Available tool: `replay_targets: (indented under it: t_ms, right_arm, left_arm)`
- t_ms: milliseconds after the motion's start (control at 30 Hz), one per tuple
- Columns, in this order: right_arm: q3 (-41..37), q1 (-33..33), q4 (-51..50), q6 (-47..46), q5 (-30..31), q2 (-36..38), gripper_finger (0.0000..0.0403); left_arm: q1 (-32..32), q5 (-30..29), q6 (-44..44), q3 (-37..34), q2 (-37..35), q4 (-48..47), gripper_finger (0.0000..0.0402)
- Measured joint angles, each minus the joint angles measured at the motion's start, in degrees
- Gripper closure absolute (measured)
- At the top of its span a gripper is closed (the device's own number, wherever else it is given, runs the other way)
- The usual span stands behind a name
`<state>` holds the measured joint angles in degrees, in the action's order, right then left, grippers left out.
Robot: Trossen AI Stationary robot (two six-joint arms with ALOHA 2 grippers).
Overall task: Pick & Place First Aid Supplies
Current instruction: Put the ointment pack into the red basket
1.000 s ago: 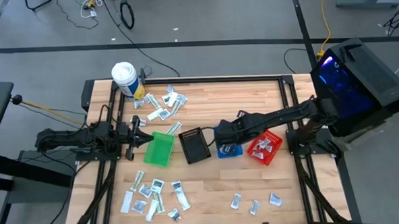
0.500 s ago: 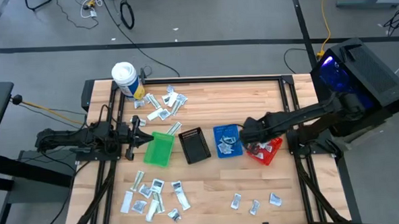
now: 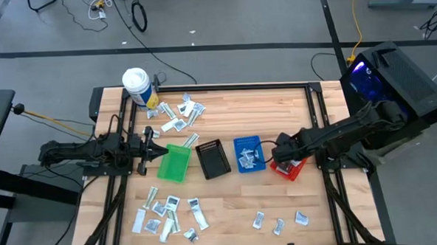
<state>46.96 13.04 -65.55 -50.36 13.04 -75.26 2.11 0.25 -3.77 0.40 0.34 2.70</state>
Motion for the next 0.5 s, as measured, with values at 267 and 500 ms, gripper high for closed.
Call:
replay_targets:
  t_ms: [267, 500]
  right_arm:
    - [-0.9, 0.0, 3.2, 1.4, -0.8, 0.0, 0.0387]
    - [-0.9, 0.0, 4.6, 2.7, -0.6, 0.0, 0.0339]
  left_arm:
    - [0.0, 0.0, 0.0, 0.0, 0.0, 0.0, 0.0369]
    - [0.0, 0.0, 0.0, 0.0, 0.0, 0.0, 0.0369]
